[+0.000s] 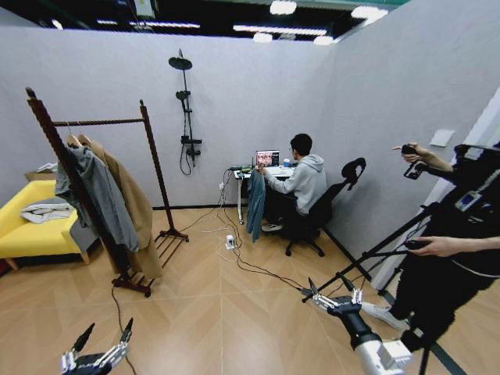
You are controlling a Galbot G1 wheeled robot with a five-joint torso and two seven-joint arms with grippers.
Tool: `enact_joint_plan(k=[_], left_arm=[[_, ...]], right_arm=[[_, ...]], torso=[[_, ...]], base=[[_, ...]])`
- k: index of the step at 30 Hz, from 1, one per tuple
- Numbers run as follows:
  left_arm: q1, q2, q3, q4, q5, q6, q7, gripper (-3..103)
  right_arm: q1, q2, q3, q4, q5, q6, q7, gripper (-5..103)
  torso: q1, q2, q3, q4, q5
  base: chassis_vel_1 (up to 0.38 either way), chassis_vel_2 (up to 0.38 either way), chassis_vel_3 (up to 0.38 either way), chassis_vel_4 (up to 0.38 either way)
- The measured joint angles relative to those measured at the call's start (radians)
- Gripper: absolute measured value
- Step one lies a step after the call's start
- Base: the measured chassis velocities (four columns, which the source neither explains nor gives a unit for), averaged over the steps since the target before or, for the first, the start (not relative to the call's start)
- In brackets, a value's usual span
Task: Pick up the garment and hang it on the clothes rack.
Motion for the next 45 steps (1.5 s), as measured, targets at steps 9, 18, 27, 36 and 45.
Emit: enact_joint_plan(k=[9, 18, 27, 36, 45], left_arm=[[0.0, 0.0, 0.0, 0.0, 0.0, 0.0, 0.0, 100], [0.0, 0.0, 0.0, 0.0, 0.0, 0.0, 0.0, 100], [0.0, 0.0, 0.0, 0.0, 0.0, 0.0, 0.0, 100], [0.0, 0.0, 0.0, 0.0, 0.0, 0.0, 0.0, 100], [0.0, 0.0, 0.0, 0.0, 0.0, 0.0, 0.0, 100]], right_arm=[[-0.015, -0.002, -0.003, -0.004, 0.005, -0.01, -0.051, 100], [-0.007, -0.003, -0.005, -0.005, 0.001, -0.007, -0.068, 100], [-0.012, 0.0, -0.002, -0.008, 0.0, 0.004, -0.072, 100], [-0.012, 0.002, -0.004, -0.001, -0.005, 0.004, -0.075, 100], [-0.02, 0.0, -0.003, -0.004, -0.006, 0.013, -0.079, 100]], torso=[[-0.001, 0.0, 0.0, -0.0001, 0.0001], [0.0, 0.0, 0.0, 0.0001, 0.0002], [0.0, 0.0, 0.0, 0.0, -0.0001], [0.0, 0.0, 0.0, 0.0001, 0.0003], [0.0, 0.0, 0.0, 0.0, 0.0001]], base=[[-0.009, 0.008, 0.003, -0.006], [-0.148, 0.153, 0.146, -0.139], [-0.246, 0.257, 0.253, -0.254], [-0.349, 0.343, 0.344, -0.346], [-0.364, 0.36, 0.358, -0.359]])
